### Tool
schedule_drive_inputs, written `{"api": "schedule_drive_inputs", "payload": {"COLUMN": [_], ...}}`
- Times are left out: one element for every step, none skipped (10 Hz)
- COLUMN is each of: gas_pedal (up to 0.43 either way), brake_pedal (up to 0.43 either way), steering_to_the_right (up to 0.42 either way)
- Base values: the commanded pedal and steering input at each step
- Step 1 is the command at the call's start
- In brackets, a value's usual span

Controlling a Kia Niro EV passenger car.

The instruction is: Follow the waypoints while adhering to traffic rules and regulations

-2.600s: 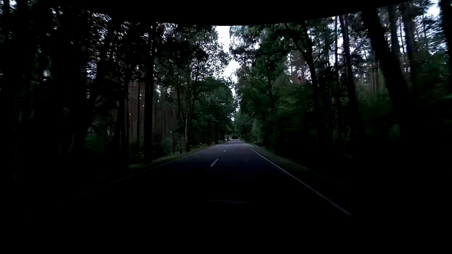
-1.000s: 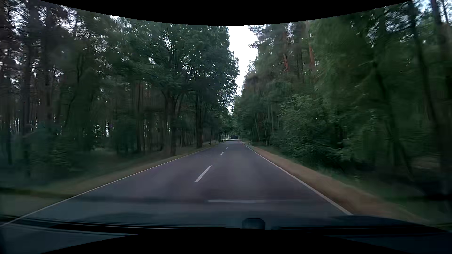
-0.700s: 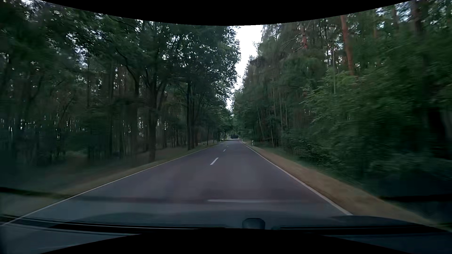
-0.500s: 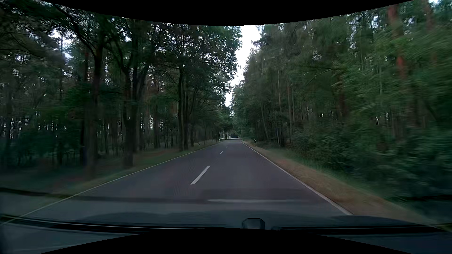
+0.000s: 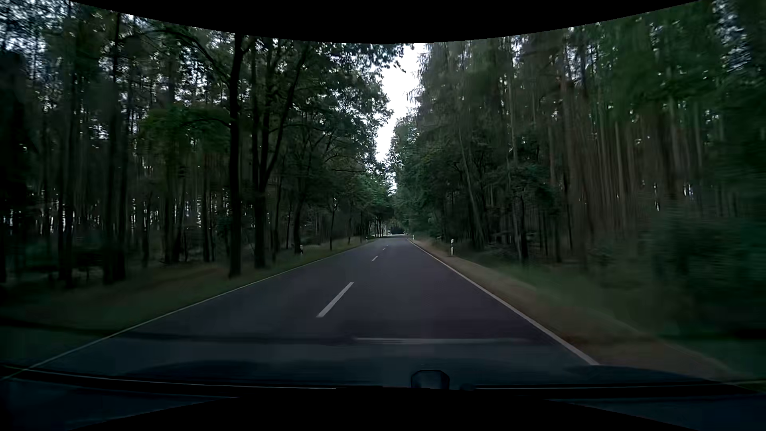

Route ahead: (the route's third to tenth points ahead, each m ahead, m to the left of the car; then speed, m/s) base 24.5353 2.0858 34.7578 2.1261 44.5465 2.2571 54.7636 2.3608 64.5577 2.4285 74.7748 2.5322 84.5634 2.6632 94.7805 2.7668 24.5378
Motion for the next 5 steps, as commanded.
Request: {"api": "schedule_drive_inputs", "payload": {"gas_pedal": [0.0,0.0,0.0,0.0,0.0], "brake_pedal": [0.0,0.0,0.0,0.0,0.0], "steering_to_the_right": [-0.001,-0.001,-0.001,-0.001,-0.001]}}
